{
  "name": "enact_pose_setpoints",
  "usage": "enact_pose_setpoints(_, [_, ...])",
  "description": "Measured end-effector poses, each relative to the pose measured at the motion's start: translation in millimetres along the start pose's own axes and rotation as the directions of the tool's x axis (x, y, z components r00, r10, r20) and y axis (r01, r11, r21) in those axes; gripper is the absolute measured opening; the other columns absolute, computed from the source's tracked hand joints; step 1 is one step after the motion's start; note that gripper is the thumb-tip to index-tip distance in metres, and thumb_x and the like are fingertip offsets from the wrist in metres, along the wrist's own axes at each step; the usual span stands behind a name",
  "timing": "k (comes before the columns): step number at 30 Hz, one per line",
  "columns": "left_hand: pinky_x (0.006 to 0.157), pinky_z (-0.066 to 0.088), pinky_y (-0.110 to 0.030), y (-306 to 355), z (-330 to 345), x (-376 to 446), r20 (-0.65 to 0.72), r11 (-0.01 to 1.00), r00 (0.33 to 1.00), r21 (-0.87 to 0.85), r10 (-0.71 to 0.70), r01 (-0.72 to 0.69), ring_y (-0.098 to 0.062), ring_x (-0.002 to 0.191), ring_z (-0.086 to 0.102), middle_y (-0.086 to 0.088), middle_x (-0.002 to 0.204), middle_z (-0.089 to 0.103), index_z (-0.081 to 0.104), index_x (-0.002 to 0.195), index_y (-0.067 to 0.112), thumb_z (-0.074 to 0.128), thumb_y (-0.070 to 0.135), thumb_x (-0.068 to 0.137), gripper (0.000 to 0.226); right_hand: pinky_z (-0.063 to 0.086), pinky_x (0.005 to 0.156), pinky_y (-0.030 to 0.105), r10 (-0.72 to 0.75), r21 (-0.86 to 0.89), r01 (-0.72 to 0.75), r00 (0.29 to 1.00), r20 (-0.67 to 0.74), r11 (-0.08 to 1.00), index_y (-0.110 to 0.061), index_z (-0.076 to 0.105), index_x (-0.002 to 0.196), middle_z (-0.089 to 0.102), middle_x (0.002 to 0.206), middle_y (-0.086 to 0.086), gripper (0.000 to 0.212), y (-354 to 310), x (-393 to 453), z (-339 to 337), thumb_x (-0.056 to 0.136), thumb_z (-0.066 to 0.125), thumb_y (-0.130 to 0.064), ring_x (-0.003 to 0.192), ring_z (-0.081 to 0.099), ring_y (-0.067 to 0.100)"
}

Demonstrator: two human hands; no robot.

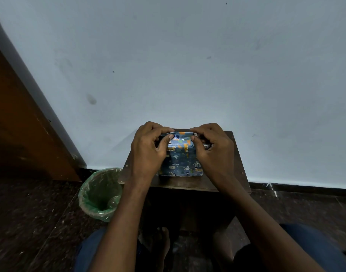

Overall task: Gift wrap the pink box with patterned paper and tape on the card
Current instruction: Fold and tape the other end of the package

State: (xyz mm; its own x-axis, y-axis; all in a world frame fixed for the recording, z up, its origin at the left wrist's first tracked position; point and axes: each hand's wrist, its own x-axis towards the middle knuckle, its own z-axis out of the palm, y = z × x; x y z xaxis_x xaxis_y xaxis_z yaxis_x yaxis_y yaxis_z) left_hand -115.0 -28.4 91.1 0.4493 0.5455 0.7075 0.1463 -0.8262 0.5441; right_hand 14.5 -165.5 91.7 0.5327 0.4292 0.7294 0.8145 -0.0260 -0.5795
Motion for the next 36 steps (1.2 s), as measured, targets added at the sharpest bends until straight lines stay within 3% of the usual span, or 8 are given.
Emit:
enact_pose_setpoints(4, [0.079,0.056,-0.038,0.2,3.2,-2.4,-0.016,0.998,0.999,0.055,0.032,-0.032,-0.018,0.095,0.065,0.005,0.100,0.069,0.080,0.103,0.017,0.076,0.014,0.097,0.008,0.047,0.082,0.034,-0.031,-0.078,0.027,0.998,-0.046,0.997,-0.015,0.080,0.098,0.071,0.095,-0.004,0.018,4.4,1.4,3.3,0.086,0.077,-0.002,0.098,0.056,0.021])
enact_pose_setpoints(8, [0.082,0.054,-0.037,-0.5,3.5,-2.5,-0.020,0.994,0.998,0.092,0.062,-0.060,-0.020,0.097,0.064,0.005,0.101,0.071,0.080,0.102,0.017,0.076,0.012,0.097,0.008,0.046,0.080,0.034,-0.035,-0.083,0.029,0.997,-0.064,0.996,-0.016,0.078,0.093,0.069,0.091,-0.005,0.018,6.8,3.1,4.9,0.084,0.078,-0.001,0.097,0.053,0.022])
enact_pose_setpoints(14, [0.073,0.054,-0.036,1.7,-2.7,-1.4,0.011,0.991,0.999,0.125,0.053,-0.054,-0.016,0.094,0.064,0.011,0.099,0.071,0.080,0.101,0.025,0.082,0.018,0.090,0.013,0.043,0.080,0.030,-0.064,-0.123,0.056,0.996,-0.063,0.991,-0.017,0.075,0.089,0.069,0.090,-0.008,0.015,6.0,2.9,8.0,0.083,0.078,-0.003,0.096,0.055,0.023])
enact_pose_setpoints(19, [0.067,0.053,-0.034,5.5,-3.7,3.4,0.034,0.980,0.999,0.194,0.024,-0.030,-0.014,0.094,0.061,0.012,0.096,0.070,0.081,0.099,0.029,0.087,0.029,0.086,0.015,0.044,0.071,0.030,-0.075,-0.193,0.068,0.997,-0.026,0.979,-0.019,0.079,0.100,0.067,0.092,-0.006,0.017,6.3,4.5,8.4,0.083,0.084,-0.020,0.097,0.053,0.022])
enact_pose_setpoints(24, [0.055,0.042,-0.027,11.3,3.0,2.2,0.014,0.949,1.000,0.314,0.024,-0.027,-0.014,0.090,0.061,0.011,0.092,0.066,0.078,0.094,0.032,0.082,0.035,0.090,0.007,0.045,0.058,0.036,-0.072,-0.265,0.057,0.996,-0.047,0.962,-0.022,0.080,0.092,0.064,0.089,-0.007,0.006,6.6,5.2,15.6,0.087,0.081,-0.018,0.095,0.054,0.021])
enact_pose_setpoints(29, [0.055,0.047,-0.031,8.8,4.0,1.6,-0.005,0.949,0.999,0.313,0.035,-0.032,-0.018,0.088,0.066,0.011,0.095,0.068,0.077,0.097,0.030,0.076,0.035,0.096,0.005,0.044,0.054,0.033,-0.085,-0.313,0.064,0.995,-0.054,0.948,-0.020,0.078,0.090,0.065,0.090,-0.004,0.004,4.3,4.6,18.2,0.088,0.078,-0.017,0.094,0.057,0.022])
enact_pose_setpoints(32, [0.061,0.052,-0.034,5.3,-0.2,6.9,0.065,0.963,0.997,0.265,0.038,-0.054,-0.017,0.094,0.064,0.012,0.098,0.067,0.076,0.099,0.030,0.074,0.030,0.097,0.003,0.046,0.057,0.034,-0.094,-0.303,0.087,0.996,-0.007,0.949,-0.020,0.076,0.089,0.065,0.091,-0.004,0.003,4.1,8.0,15.4,0.090,0.077,-0.017,0.093,0.058,0.021])
enact_pose_setpoints(36, [0.063,0.053,-0.039,2.6,-0.9,8.9,0.094,0.956,0.994,0.281,0.058,-0.082,-0.017,0.097,0.056,0.011,0.096,0.068,0.077,0.100,0.027,0.076,0.011,0.093,0.018,0.047,0.057,0.037,-0.111,-0.325,0.126,0.992,0.065,0.937,-0.018,0.072,0.088,0.064,0.091,-0.002,0.005,4.6,12.2,13.8,0.092,0.070,-0.015,0.092,0.058,0.022])
